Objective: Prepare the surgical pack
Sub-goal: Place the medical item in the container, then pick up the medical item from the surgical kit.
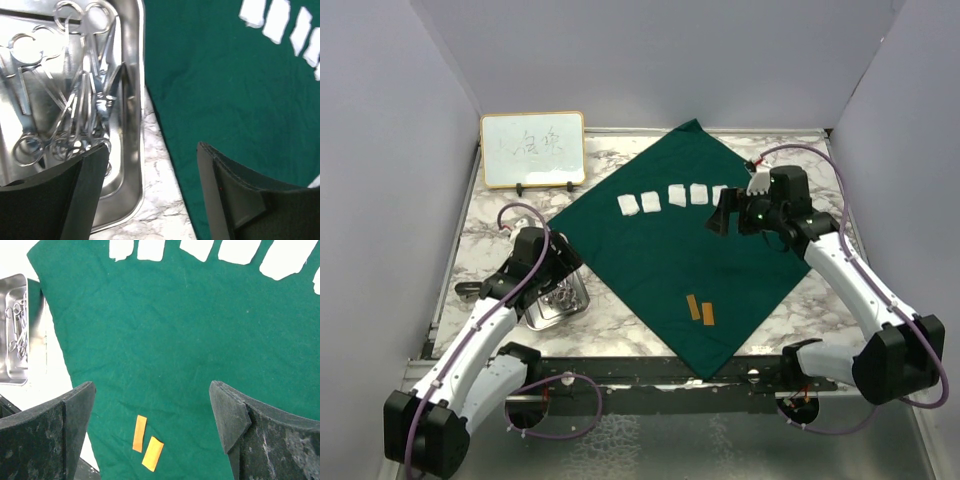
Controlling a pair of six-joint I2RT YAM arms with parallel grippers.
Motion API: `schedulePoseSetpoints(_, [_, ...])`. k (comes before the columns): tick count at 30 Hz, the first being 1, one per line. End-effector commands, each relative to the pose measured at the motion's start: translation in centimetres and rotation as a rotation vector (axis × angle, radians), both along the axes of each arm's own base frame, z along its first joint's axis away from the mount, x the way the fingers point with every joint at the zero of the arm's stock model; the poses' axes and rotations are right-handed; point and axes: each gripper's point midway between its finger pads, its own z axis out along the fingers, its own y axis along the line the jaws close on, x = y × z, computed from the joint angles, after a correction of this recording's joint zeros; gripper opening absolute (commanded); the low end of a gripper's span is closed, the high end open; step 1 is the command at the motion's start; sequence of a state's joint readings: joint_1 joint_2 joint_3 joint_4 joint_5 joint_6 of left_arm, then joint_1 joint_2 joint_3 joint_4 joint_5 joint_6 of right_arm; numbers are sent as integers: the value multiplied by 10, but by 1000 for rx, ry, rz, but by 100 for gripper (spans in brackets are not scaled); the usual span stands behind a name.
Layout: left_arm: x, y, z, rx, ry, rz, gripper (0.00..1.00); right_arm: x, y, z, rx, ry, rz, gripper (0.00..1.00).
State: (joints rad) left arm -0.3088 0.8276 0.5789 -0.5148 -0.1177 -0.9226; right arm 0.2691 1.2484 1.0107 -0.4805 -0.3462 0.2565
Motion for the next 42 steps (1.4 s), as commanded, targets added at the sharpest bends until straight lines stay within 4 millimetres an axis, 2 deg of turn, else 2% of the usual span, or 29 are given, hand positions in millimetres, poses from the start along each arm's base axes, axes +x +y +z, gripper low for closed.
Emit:
schedulePoseSetpoints(1, [23, -26, 22, -86, -119, -103, 77, -1, -4, 19, 3, -111, -2, 100])
schedulePoseSetpoints(6, [44, -48, 36, -129, -180, -209, 80, -4, -5, 20, 5, -139, 0, 100])
schedulePoseSetpoints(10, [54, -71, 41, -126, -170, -374, 80, -10, -9, 10, 3, -139, -18, 100])
schedulePoseSetpoints(15, [60, -80, 45, -68, -158, -509, 81, -6, -13, 9, -11, -157, -36, 100])
schedulePoseSetpoints(21, [48, -96, 40, -97, -105, -628, 82, -8, -2, 3, 21, -133, 20, 100])
schedulePoseSetpoints(23, [44, -101, 40, -125, -97, -656, 87, -11, 1, 0, 34, -123, 37, 100])
schedulePoseSetpoints(27, [37, -111, 42, -166, -82, -691, 90, -17, 13, 0, 84, -101, 98, 100])
schedulePoseSetpoints(30, [29, -128, 44, -190, -74, -720, 90, -25, 20, 0, 116, -74, 139, 100])
schedulePoseSetpoints(34, [7, -171, 38, -183, -39, -786, 85, -20, 1, -10, 53, -51, 10, 100])
schedulePoseSetpoints(37, [-13, -204, 27, -183, -15, -811, 76, -10, -27, -17, -22, -33, -176, 100])
schedulePoseSetpoints(40, [-29, -224, 8, -140, 20, -792, 68, -8, -52, -24, -99, 1, -321, 100])
schedulePoseSetpoints(42, [-36, -236, 1, -97, 15, -774, 67, -9, -60, -28, -116, 18, -370, 100])
